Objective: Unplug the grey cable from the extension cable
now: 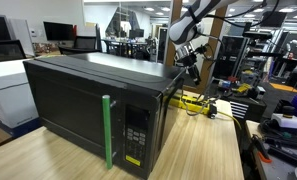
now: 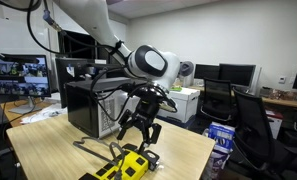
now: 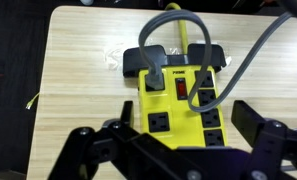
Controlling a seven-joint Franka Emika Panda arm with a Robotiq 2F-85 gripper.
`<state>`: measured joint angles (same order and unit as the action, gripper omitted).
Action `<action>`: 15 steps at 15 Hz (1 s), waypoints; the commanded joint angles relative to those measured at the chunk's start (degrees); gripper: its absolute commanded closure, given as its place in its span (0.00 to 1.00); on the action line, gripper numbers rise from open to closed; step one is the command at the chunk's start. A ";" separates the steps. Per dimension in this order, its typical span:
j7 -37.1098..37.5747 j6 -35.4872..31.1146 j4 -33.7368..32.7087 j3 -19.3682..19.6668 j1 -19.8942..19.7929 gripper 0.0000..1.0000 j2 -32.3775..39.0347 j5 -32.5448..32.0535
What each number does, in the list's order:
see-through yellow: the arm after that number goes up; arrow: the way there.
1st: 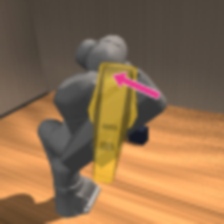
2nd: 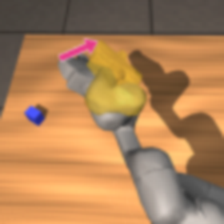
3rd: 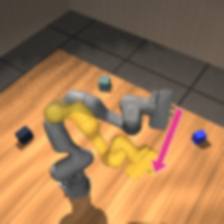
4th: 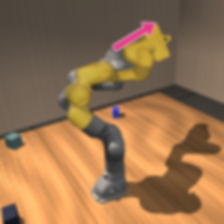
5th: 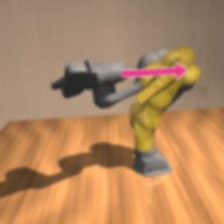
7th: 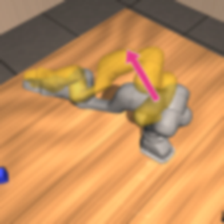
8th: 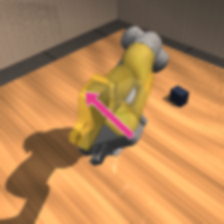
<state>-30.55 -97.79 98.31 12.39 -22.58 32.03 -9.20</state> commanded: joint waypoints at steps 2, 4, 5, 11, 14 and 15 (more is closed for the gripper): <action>0.08 4.66 -2.55 -0.38 -0.79 0.00 2.64 -2.43; 0.41 4.86 -1.96 -0.29 -0.73 0.00 2.80 -3.37; 0.71 4.64 -1.80 -0.24 -0.72 0.00 2.96 -3.77; 2.87 3.30 -0.47 0.33 -0.85 0.00 3.80 -6.01; 4.13 3.56 -0.04 0.67 -1.01 0.00 4.29 -6.14; 4.43 3.53 0.20 0.76 -1.00 0.00 4.35 -6.19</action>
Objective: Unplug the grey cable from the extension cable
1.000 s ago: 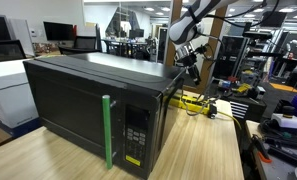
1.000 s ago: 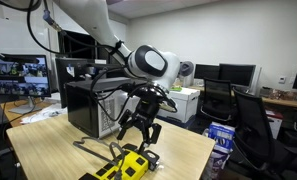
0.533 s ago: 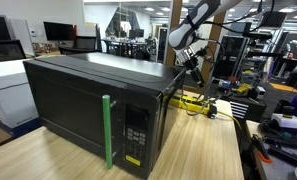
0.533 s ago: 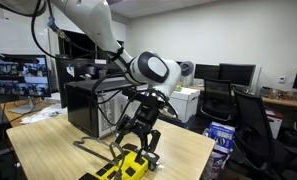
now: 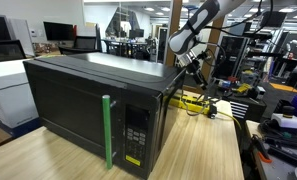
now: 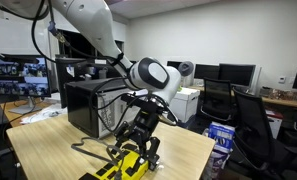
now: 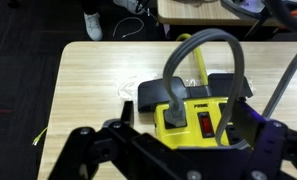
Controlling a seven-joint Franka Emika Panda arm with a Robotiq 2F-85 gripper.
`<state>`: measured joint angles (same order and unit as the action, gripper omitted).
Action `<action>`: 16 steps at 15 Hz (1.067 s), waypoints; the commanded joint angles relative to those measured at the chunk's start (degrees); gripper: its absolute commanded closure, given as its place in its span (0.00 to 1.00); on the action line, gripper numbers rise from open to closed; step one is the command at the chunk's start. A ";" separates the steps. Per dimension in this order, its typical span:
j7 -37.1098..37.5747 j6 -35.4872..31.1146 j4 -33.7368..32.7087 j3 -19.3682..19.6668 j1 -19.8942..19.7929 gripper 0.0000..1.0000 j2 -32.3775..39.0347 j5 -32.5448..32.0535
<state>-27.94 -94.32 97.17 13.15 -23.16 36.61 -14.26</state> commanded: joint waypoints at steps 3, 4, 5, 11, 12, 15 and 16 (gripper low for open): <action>4.79 -0.86 3.06 -0.33 0.14 0.00 0.21 -0.38; 5.41 -1.29 3.26 -0.48 0.21 0.00 0.53 -0.22; 6.56 -1.60 3.53 -0.63 0.32 0.00 1.08 -0.01; 6.47 -1.04 1.23 1.71 -2.48 0.00 3.13 -0.75; 6.42 -0.96 0.86 1.96 -2.92 0.00 3.24 -0.70; 5.33 -1.04 -0.14 1.92 -4.19 0.00 3.33 -0.59; 5.08 -1.10 -0.41 1.77 -4.46 0.00 3.35 -0.49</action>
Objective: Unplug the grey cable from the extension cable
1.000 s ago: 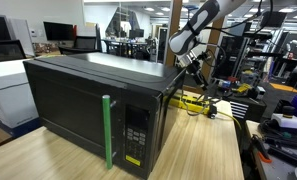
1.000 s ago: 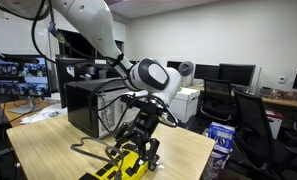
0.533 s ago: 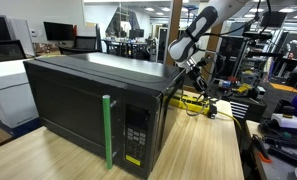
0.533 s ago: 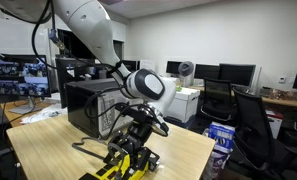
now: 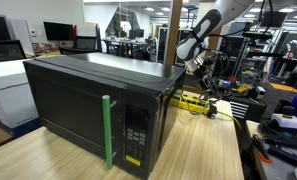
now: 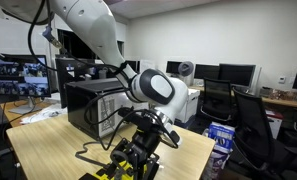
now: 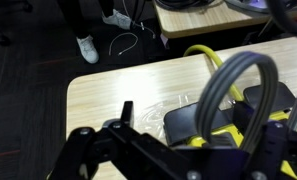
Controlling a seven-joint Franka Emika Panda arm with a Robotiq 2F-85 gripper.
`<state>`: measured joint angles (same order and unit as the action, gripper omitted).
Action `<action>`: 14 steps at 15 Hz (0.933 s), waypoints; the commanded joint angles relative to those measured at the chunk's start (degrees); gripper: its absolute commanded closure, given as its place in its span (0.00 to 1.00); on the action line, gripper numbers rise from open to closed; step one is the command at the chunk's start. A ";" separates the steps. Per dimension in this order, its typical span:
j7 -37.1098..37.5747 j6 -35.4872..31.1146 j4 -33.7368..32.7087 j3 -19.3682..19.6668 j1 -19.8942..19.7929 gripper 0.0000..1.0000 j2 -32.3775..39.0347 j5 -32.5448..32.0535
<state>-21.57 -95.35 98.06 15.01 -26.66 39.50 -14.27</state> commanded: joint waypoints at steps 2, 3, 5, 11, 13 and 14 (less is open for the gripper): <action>-2.06 -0.57 -1.50 -0.77 -0.89 0.00 0.18 -0.24; -2.77 -1.02 -1.21 -1.25 -0.70 0.00 -0.23 -0.23; -3.62 -1.98 -0.49 -2.54 0.05 0.00 -0.79 -0.18; -2.56 -3.42 2.03 -5.43 3.44 0.00 -0.37 -0.28; -1.98 -2.81 2.40 -5.28 4.40 0.00 -0.25 -0.59; -1.96 -2.35 2.35 -5.20 4.65 0.00 -0.11 -0.61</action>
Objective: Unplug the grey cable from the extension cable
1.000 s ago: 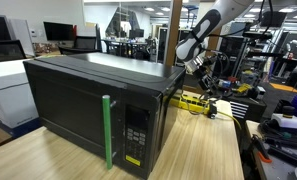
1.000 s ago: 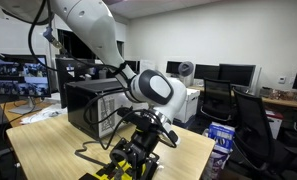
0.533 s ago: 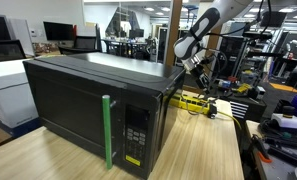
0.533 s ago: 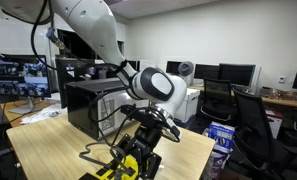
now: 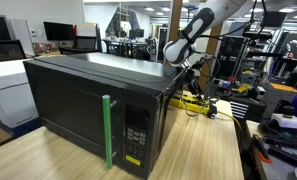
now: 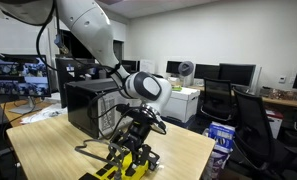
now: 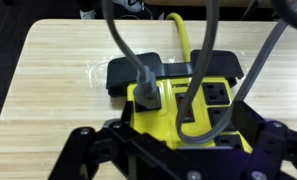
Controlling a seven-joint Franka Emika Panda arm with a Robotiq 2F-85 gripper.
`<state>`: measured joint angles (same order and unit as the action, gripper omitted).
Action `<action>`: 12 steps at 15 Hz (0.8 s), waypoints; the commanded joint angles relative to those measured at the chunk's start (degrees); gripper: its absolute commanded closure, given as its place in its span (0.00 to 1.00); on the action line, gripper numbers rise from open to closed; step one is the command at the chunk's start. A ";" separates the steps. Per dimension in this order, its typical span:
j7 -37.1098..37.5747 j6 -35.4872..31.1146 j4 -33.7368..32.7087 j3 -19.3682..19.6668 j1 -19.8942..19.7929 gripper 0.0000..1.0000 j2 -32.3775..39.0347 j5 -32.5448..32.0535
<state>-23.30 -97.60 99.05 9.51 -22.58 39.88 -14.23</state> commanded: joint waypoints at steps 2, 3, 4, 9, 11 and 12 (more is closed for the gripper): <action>0.15 -0.14 1.35 0.57 0.79 0.00 -0.60 -0.77; 0.23 -0.02 1.19 0.69 0.80 0.00 -0.72 -0.87; 0.48 -0.04 1.07 0.95 0.76 0.00 -0.92 -0.87; 1.39 -0.23 0.54 2.32 0.21 0.00 -1.56 -1.16; 0.71 -0.19 0.26 2.75 -0.12 0.00 -1.22 -1.36; 0.34 -0.10 0.08 2.92 -0.33 0.00 -0.95 -1.46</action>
<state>-22.63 -97.58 98.44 11.96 -22.38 39.66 -14.43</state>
